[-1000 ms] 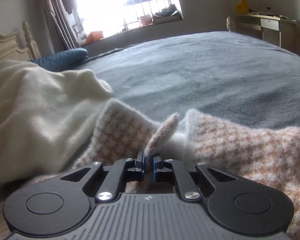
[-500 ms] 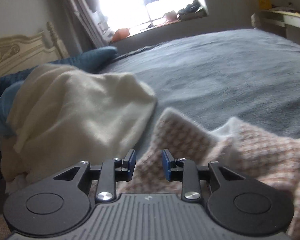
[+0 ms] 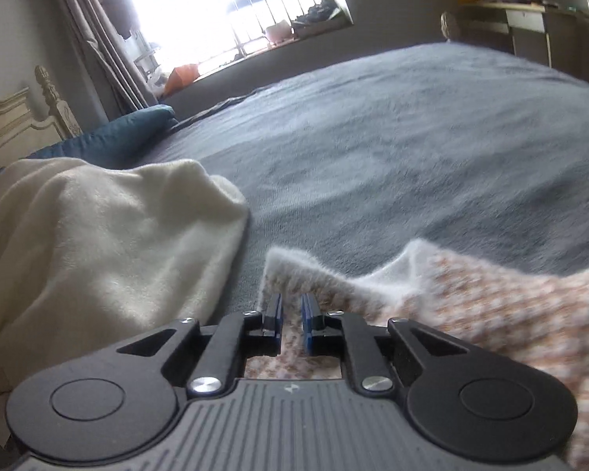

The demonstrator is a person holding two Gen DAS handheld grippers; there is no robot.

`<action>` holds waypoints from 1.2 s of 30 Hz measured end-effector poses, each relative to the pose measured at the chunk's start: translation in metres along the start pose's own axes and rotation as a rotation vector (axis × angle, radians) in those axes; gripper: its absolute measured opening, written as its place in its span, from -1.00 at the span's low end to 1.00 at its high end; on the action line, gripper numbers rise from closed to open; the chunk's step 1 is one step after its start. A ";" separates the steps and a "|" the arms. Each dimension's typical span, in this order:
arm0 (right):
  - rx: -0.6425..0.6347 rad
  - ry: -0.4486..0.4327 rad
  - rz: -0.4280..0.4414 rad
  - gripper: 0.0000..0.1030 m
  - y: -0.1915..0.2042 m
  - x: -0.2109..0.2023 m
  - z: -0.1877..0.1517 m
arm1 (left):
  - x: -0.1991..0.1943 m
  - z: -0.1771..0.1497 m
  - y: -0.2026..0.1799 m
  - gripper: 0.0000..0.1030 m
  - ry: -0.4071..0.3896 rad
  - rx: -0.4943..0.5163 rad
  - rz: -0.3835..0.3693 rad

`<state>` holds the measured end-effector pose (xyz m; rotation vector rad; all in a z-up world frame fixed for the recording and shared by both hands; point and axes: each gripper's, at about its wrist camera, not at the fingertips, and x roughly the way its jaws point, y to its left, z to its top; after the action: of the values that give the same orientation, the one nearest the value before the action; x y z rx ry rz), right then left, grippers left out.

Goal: Fold clothes

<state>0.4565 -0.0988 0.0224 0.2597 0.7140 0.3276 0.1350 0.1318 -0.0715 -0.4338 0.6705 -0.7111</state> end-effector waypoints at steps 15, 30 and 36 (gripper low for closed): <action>-0.401 0.255 0.074 -0.71 -0.012 -0.159 -0.120 | -0.010 -0.005 0.008 -0.35 -0.026 -0.071 -0.046; -0.442 0.218 0.038 -0.84 -0.020 -0.118 -0.118 | -0.008 -0.003 0.011 -0.35 -0.020 -0.089 -0.061; -0.351 0.149 -0.099 -0.78 -0.052 -0.124 -0.111 | -0.009 -0.003 0.010 -0.34 -0.017 -0.075 -0.057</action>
<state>0.3046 -0.1800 -0.0026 -0.1341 0.7993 0.3738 0.1326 0.1442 -0.0754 -0.5293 0.6729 -0.7369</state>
